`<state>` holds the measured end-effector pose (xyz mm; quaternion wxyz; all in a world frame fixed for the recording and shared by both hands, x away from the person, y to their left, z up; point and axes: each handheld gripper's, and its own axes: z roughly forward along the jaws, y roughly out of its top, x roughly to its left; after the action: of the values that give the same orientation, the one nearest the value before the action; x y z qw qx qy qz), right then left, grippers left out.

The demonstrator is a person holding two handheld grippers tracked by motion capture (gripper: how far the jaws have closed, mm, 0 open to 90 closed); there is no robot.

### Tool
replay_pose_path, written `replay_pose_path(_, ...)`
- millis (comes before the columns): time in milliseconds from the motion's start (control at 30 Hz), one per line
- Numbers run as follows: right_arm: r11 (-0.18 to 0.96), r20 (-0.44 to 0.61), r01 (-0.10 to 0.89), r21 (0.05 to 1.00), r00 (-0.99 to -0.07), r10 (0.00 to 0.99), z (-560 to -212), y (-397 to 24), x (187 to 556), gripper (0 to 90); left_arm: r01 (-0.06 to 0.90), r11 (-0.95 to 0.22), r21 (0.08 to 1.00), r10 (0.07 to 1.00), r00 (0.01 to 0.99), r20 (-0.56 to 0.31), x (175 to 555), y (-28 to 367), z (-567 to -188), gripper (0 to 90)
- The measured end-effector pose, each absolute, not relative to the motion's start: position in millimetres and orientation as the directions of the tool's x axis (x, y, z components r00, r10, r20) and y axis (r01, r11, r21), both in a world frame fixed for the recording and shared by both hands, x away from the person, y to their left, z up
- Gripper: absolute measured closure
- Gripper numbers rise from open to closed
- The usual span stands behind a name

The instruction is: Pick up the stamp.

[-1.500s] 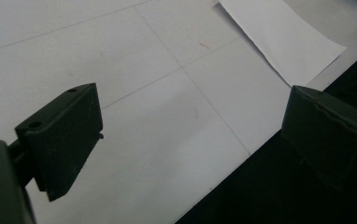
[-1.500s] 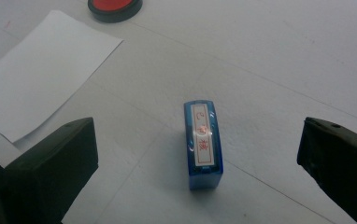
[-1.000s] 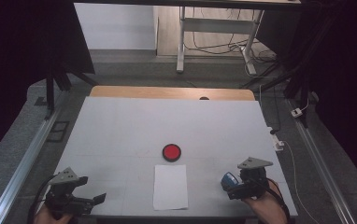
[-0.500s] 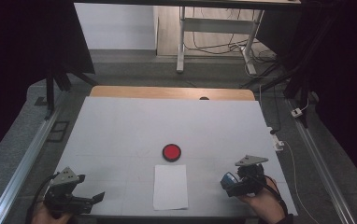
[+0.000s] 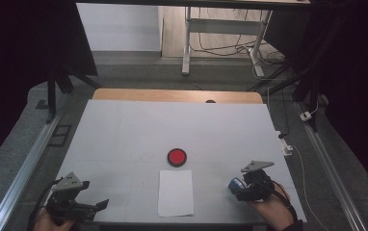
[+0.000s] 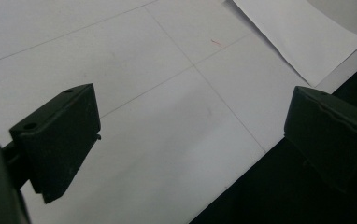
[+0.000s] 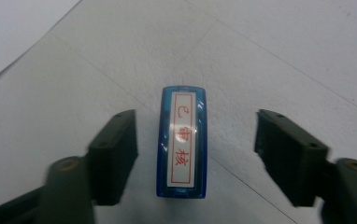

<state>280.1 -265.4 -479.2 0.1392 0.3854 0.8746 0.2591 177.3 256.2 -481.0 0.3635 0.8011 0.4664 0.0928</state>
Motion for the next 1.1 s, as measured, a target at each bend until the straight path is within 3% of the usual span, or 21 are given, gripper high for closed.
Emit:
replay_pose_path(433, 0.577, -0.007, 0.608, 0.545, -0.685, 0.728, -475.4, -265.9, 280.5, 68.3, 0.679, -0.309, 0.666, 0.811, 0.554, -0.189, 177.4, 255.5, -481.0, 4.6)
replay_pose_path(1100, 0.598, -0.009, 0.555, 0.578, -0.728, 0.685, -467.7, -267.7, 277.8, 70.1, 0.681, -0.296, 0.670, 0.820, 0.541, -0.188, 177.0, 256.3, -480.9, 3.8)
